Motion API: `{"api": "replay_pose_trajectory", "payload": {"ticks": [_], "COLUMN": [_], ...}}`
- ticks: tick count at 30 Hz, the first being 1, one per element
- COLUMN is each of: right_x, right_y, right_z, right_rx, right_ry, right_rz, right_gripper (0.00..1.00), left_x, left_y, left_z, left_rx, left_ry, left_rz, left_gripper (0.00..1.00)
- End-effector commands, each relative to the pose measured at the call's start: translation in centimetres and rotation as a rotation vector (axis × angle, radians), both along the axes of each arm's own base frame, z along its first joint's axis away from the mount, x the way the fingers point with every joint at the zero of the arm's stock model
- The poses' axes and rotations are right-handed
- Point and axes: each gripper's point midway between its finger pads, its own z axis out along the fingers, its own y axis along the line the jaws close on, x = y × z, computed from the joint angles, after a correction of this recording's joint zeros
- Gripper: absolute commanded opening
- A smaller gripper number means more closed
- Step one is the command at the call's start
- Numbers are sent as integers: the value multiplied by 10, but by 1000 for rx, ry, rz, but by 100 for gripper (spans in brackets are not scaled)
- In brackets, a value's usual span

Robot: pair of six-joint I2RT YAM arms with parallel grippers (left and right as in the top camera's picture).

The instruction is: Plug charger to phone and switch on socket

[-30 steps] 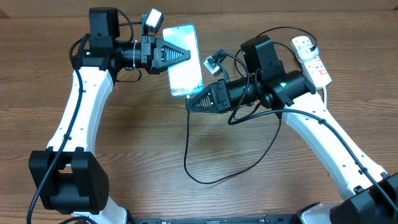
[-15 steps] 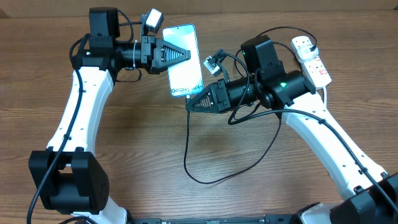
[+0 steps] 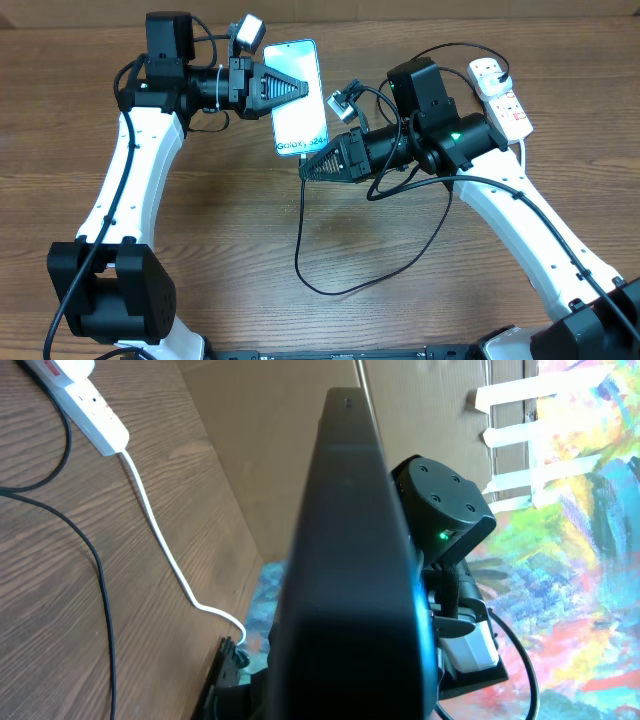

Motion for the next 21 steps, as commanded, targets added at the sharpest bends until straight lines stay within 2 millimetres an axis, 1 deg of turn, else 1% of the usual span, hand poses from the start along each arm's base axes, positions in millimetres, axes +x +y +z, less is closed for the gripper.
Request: {"api": "replay_pose_trajectory", "payload": {"ticks": [1, 6, 15, 21], "right_x": [8, 13, 13, 19], "right_y": [-4, -10, -10, -7], "right_z": [6, 8, 10, 16], "right_rx": [18, 33, 41, 63], "right_ry": [-10, -3, -11, -53], "right_rz": [-11, -20, -18, -22], "right_gripper": [5, 5, 5, 5], "left_x": [-9, -9, -10, -15], "left_y": [-6, -7, -7, -17], "left_z": [8, 8, 8, 7], "left_rx": [-33, -34, -34, -35], "left_ry": [-47, -58, -57, -54], "left_rz": [-53, -53, -54, -81], "left_gripper": [4, 4, 4, 4]}}
